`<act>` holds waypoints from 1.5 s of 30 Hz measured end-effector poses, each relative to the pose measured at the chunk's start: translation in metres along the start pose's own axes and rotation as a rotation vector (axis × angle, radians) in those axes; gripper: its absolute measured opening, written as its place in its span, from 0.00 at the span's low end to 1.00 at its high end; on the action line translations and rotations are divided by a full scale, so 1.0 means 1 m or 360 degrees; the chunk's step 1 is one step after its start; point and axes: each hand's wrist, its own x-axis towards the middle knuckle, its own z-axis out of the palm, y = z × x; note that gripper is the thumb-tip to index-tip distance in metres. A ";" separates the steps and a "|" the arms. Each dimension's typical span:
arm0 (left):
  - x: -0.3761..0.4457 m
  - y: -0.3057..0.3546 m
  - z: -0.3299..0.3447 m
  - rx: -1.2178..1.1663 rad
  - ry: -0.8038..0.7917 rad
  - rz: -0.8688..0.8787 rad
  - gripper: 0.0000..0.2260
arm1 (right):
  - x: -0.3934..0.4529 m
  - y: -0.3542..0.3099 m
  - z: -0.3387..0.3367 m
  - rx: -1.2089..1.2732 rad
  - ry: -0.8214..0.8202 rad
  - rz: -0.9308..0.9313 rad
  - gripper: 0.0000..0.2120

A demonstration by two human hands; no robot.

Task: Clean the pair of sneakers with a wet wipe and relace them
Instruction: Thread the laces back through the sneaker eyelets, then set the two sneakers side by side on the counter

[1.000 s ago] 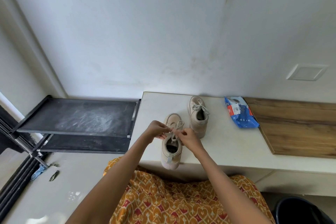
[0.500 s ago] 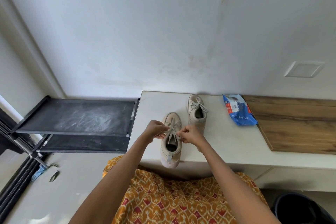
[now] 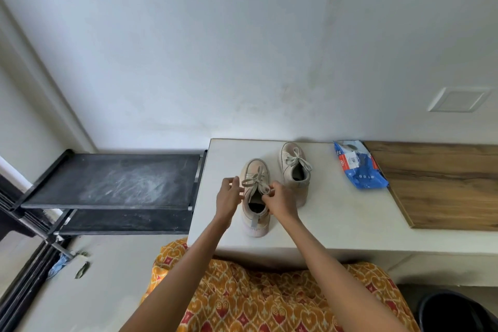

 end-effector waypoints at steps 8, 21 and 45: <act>0.016 -0.009 0.015 0.0285 -0.0203 0.0405 0.20 | 0.059 -0.027 0.002 -0.0131 0.0142 0.0070 0.11; 0.031 -0.026 0.035 0.0862 0.0105 0.0719 0.06 | 0.043 0.061 -0.042 -0.0357 0.0780 -0.0375 0.22; -0.003 -0.028 -0.004 0.1068 0.0417 0.0635 0.06 | 0.028 0.030 0.004 -0.0049 0.0083 -0.0171 0.14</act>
